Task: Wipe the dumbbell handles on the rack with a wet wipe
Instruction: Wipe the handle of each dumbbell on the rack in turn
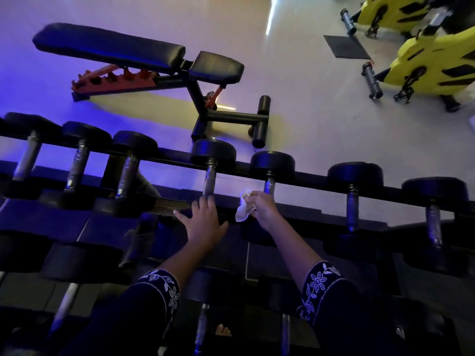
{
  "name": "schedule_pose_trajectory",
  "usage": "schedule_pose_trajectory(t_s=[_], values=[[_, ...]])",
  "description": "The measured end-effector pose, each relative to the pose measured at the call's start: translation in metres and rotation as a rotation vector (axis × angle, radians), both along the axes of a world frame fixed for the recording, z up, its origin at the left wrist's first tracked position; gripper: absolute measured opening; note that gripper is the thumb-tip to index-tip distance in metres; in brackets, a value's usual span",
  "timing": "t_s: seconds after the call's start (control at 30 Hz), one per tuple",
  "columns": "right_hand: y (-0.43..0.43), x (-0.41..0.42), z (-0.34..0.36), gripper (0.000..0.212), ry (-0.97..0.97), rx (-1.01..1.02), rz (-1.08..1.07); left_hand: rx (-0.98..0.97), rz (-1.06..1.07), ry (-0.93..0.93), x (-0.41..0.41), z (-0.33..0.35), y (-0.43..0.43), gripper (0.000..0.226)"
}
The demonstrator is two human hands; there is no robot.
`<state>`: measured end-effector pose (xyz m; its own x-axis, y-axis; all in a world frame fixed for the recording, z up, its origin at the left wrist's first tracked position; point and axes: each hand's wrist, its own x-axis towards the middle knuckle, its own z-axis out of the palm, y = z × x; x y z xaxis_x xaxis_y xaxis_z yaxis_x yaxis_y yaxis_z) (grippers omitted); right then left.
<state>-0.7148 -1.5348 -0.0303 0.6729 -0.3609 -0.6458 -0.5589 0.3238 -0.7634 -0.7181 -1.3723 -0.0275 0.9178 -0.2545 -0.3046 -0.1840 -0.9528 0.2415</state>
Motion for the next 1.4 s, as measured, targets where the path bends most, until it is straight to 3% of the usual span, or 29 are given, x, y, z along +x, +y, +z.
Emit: schedule_pose_trajectory(t_s=[0.1,0.27,0.5,0.67,0.8,1.07,1.13,1.27,1.4], values=[[-0.018,-0.014,0.004,0.022,-0.017,-0.068,-0.079,-0.043,-0.135,-0.063,-0.018,0.005,-0.017,0.072],[-0.033,-0.029,0.015,0.022,-0.061,-0.228,-0.164,-0.189,-0.271,0.02,-0.03,0.018,-0.04,0.055],[-0.029,-0.054,0.037,0.02,-0.012,-0.519,-0.23,-0.308,-0.467,0.149,-0.037,0.022,-0.056,0.062],[-0.034,-0.063,0.034,0.02,0.003,-0.597,-0.234,-0.399,-0.455,0.212,-0.045,0.014,-0.073,0.035],[-0.039,-0.063,0.021,0.02,0.028,-0.659,-0.145,-0.297,-0.405,0.212,-0.044,0.006,-0.087,0.029],[-0.05,-0.041,-0.006,0.012,0.033,-0.841,0.095,-0.419,-0.188,0.515,-0.015,0.009,-0.098,0.029],[-0.052,-0.038,-0.012,0.009,0.02,-0.873,0.1,-0.412,-0.15,0.529,-0.016,0.008,-0.103,0.042],[-0.047,-0.038,-0.013,0.009,-0.035,-0.885,0.115,-0.185,-0.187,0.467,-0.025,-0.003,-0.114,0.096],[-0.043,-0.028,-0.011,0.015,-0.027,-1.018,0.246,-0.195,-0.152,0.454,-0.025,-0.01,-0.119,0.099]])
